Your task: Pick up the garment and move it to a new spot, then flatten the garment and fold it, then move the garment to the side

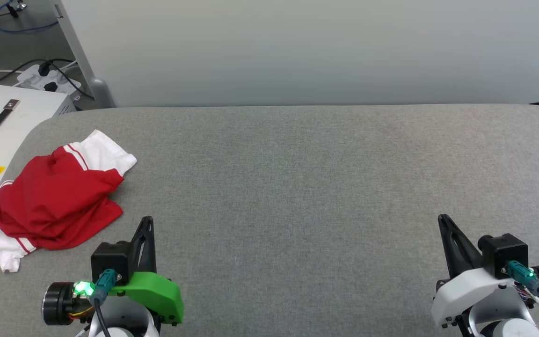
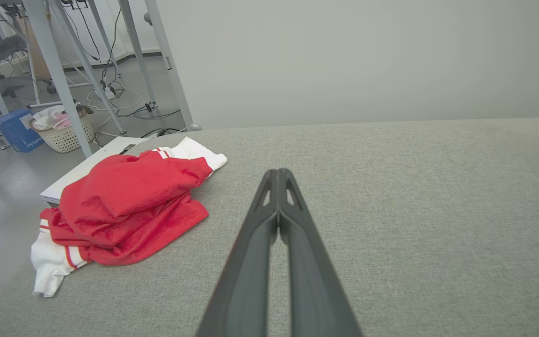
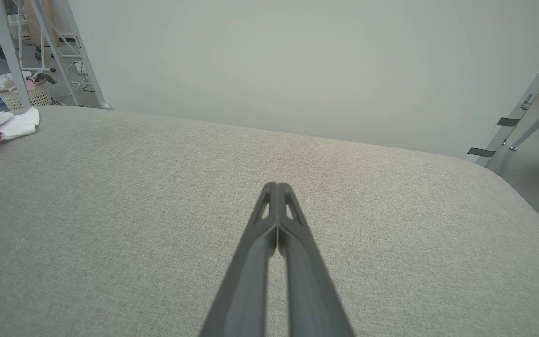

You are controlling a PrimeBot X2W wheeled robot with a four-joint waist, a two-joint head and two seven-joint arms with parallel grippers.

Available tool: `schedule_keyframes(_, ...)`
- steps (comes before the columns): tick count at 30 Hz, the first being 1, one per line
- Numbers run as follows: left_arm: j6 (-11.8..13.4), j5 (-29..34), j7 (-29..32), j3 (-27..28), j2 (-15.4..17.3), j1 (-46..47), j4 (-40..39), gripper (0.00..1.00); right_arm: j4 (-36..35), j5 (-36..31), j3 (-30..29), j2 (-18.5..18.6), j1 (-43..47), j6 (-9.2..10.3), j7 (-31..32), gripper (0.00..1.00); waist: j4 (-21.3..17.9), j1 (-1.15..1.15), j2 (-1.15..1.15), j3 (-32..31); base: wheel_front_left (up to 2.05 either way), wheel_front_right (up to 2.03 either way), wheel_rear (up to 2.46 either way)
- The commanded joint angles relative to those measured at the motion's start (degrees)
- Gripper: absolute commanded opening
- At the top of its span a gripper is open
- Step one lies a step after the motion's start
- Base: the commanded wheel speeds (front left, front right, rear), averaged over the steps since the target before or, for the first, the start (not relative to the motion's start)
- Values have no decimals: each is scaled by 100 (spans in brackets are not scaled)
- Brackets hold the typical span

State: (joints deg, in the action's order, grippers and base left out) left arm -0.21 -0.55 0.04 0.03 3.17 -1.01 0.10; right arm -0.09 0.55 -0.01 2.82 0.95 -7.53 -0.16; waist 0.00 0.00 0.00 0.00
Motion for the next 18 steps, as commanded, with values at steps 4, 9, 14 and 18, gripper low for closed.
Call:
schedule_keyframes(4, 21, 55, -4, -3, -29, 101, -10, 0, 9, -55, 1, 6, -95, 4, 16, 0, 0, 0, 0, 0, 0, 0, 0)
schedule_keyframes(9, 21, 55, -4, -3, -29, 101, -10, 0, 9, -55, 1, 6, -95, 4, 16, 0, 0, 0, 0, 0, 0, 0, 0)
schedule_keyframes(14, 21, 55, -4, -3, -29, 101, -10, 0, 9, -55, 1, 6, -95, 4, 16, 0, 0, 0, 0, 0, 0, 0, 0)
schedule_keyframes(18, 21, 55, -4, -3, -29, 101, -10, 0, 9, -55, 1, 6, -95, 4, 16, 0, 0, 0, 0, 0, 0, 0, 0)
